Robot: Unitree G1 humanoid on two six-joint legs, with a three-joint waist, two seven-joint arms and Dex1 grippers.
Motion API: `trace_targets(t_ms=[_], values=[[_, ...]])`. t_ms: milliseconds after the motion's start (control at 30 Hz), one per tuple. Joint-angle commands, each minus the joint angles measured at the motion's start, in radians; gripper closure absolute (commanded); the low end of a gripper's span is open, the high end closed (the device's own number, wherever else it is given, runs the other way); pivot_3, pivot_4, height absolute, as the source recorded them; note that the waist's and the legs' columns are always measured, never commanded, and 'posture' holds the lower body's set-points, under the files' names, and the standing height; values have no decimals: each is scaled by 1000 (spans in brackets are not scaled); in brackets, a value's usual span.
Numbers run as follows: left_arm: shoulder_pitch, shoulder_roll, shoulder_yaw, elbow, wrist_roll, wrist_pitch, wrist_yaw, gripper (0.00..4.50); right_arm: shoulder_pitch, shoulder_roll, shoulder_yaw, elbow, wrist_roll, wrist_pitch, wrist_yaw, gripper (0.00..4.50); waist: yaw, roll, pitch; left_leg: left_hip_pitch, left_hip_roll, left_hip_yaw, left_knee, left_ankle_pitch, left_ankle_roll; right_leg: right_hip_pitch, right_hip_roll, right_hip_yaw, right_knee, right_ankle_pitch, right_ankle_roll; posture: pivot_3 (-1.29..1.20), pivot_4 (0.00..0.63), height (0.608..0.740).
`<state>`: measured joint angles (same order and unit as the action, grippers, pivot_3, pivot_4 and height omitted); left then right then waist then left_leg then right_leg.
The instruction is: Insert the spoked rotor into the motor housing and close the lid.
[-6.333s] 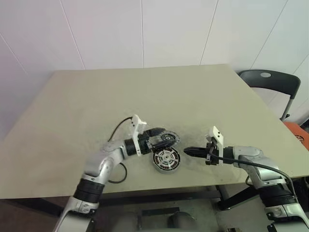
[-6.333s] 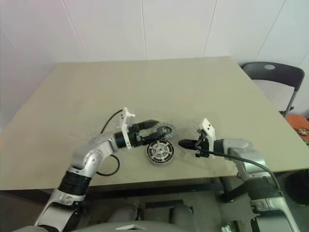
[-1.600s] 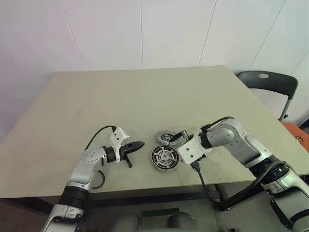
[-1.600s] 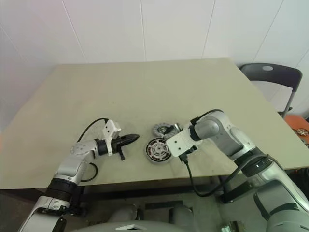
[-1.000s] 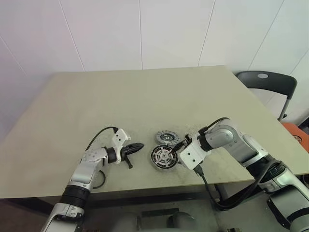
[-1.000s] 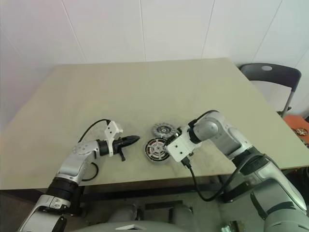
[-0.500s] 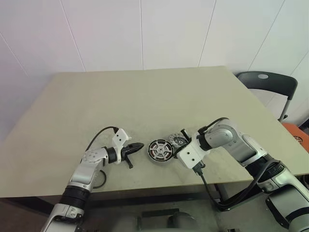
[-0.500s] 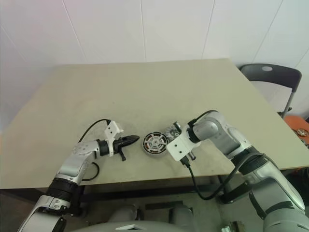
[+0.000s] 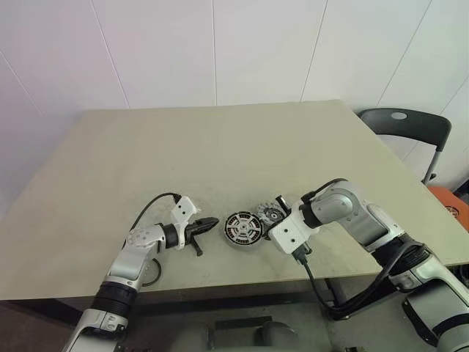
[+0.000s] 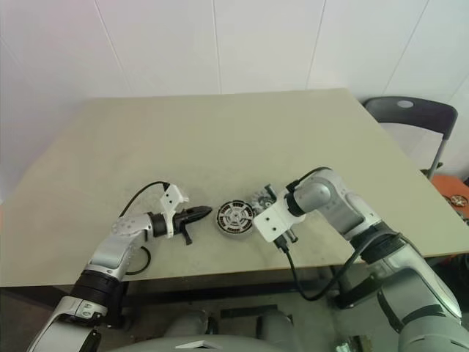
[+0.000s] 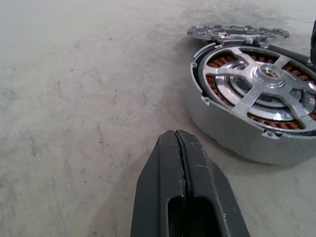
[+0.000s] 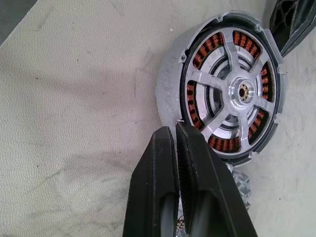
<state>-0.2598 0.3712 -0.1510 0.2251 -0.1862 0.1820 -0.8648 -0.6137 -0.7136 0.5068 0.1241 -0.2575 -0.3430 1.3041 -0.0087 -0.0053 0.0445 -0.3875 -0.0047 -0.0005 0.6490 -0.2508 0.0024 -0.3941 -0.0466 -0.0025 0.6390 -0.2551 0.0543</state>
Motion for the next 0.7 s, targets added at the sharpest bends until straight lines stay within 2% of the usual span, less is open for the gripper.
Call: trace_targets(t_ms=[33,67,167,300,700], values=[[-8,-2,0,-20,3,-9,3,4500,-24,15,-1,1,1,-8,-1,4281,-1,0,0,0,0,0,0,0,0,0,0,0,0,0,0,0,0,740],[-6,-1,0,-22,3,-9,4,4500,-24,16,0,0,1,-7,-1,4281,-2,0,0,0,0,0,0,0,0,0,0,0,0,0,0,0,0,740],[-3,1,0,-23,4,-9,5,4500,-28,25,1,6,-9,-18,-12,3773,-4,0,0,0,0,0,0,0,0,0,0,0,0,0,0,0,0,740],[1,1,-2,-27,5,-6,4,4500,-34,34,-5,9,-14,-34,-24,2549,-5,0,0,2,0,0,0,0,0,0,0,0,2,0,0,0,0,740],[-5,-3,-16,6,18,-19,0,4500,-46,31,-9,14,-13,-76,-47,2549,-1,0,0,2,0,0,0,0,0,-1,0,1,4,0,0,0,0,740]])
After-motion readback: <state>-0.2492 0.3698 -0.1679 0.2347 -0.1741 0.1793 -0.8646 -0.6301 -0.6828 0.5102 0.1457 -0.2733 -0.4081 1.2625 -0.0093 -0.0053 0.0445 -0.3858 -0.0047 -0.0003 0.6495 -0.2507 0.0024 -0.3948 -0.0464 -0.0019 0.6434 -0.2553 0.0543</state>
